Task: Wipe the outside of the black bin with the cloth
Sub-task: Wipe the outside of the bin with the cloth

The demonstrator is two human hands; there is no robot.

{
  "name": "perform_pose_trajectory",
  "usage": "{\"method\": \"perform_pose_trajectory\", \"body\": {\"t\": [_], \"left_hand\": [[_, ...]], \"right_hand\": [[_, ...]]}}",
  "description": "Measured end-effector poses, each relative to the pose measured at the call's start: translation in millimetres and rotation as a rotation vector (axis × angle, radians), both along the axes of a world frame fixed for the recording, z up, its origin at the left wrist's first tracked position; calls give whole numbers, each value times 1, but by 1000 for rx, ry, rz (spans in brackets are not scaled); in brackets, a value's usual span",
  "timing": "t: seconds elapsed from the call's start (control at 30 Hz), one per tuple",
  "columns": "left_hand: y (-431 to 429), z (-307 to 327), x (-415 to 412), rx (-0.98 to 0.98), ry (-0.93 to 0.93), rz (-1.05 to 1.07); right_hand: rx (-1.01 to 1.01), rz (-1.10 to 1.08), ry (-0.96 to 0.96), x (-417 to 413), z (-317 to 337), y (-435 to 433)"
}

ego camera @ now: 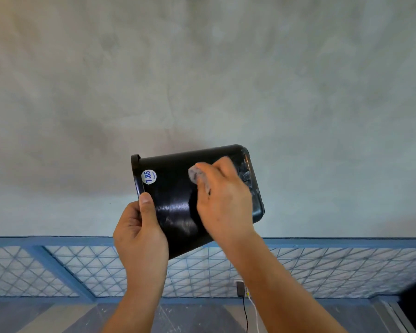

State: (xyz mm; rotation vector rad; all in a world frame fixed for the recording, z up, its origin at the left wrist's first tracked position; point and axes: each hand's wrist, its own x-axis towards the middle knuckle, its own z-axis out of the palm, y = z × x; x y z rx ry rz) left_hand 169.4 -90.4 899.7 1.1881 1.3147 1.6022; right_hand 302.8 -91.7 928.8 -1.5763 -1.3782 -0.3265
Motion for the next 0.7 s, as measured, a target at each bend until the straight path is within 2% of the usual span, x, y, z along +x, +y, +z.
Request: {"method": "perform_pose_trajectory", "body": {"t": [0.1,0.27,0.43,0.57,0.7], "left_hand": [[-4,2,4,23,21,10],[0,1,3,-5,-39,14],[-1,6,2,-48,-59,-6],[-3,4,3,-53,6,8],[-2,2,5,-53,-22,32]], "right_hand": [[4,-42,-46,6,-9,-15],[-70,137,-168,-47,-23,-34],[-28,-56,-121,1,8,-4],[-35,-182,15,37,-7,-19],[-99,-8,-54,-13,-26,-37]]}}
